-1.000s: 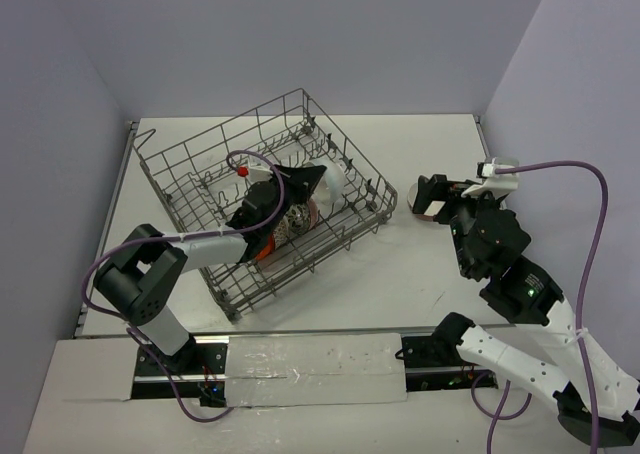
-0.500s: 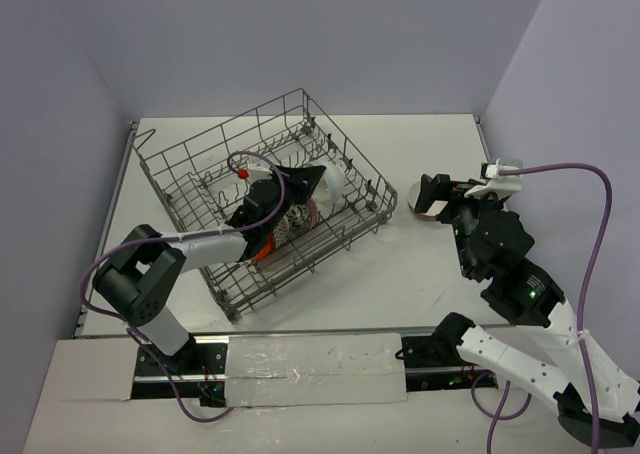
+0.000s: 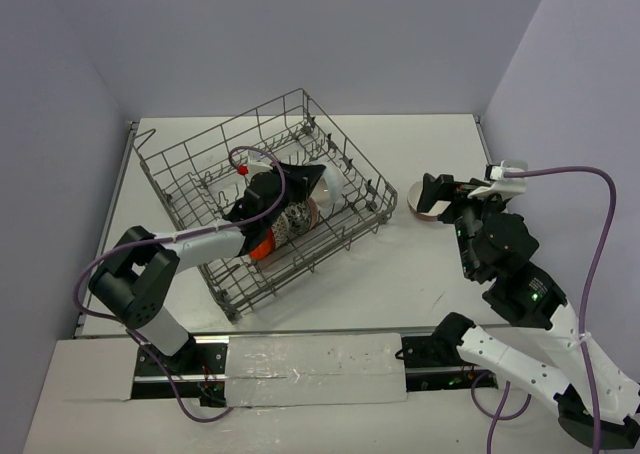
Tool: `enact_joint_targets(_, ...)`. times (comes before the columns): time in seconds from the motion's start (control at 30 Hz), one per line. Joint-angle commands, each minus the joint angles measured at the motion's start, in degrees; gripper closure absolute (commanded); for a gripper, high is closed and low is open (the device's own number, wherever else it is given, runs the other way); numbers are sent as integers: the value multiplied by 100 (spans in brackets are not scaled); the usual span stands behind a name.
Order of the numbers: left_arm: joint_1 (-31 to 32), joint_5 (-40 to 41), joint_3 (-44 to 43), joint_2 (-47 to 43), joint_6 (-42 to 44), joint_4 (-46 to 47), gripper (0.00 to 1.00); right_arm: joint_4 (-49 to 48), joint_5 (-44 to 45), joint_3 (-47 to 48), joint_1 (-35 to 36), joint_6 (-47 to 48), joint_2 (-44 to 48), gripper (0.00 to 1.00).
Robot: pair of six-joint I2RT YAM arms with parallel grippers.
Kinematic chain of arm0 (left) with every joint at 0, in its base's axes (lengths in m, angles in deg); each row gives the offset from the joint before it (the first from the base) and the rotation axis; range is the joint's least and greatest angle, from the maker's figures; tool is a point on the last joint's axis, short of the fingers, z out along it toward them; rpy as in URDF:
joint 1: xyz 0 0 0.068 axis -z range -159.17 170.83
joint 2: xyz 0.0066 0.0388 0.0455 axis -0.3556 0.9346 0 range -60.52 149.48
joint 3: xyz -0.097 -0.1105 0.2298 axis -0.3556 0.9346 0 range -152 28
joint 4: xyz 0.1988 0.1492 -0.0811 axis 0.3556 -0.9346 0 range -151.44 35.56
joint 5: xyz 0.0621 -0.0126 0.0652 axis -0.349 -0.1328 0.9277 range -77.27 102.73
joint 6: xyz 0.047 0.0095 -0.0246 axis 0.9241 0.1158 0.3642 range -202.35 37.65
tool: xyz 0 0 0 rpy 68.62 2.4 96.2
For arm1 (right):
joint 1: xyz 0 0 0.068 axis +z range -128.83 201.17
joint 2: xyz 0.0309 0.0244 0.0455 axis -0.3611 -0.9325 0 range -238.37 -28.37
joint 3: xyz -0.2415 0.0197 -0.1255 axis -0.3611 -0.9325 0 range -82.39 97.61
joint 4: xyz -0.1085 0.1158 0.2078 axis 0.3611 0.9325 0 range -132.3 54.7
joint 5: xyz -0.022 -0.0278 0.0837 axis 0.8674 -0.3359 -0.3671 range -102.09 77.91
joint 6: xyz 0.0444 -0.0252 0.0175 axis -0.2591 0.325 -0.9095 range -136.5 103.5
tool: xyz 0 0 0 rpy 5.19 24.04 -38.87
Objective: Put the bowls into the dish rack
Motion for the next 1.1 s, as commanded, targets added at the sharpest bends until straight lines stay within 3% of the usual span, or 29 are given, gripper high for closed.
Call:
enact_joint_targets(0.0, -85, -30, 84, 24, 13, -634, 86, -258, 66, -83, -33, 88, 64, 1)
enact_joint_targets(0.3, -121, -74, 172, -108, -13, -942, 72, -302, -171, -83, -25, 149, 47, 1)
enact_joint_targets(0.77, -200, -162, 305, -301, -189, -1390, 70, -267, -347, -66, -33, 158, 20, 1)
enact_joint_targets(1.07, -235, -162, 428, -521, -171, -1671, 56, -258, -374, -66, -33, 141, -50, 1)
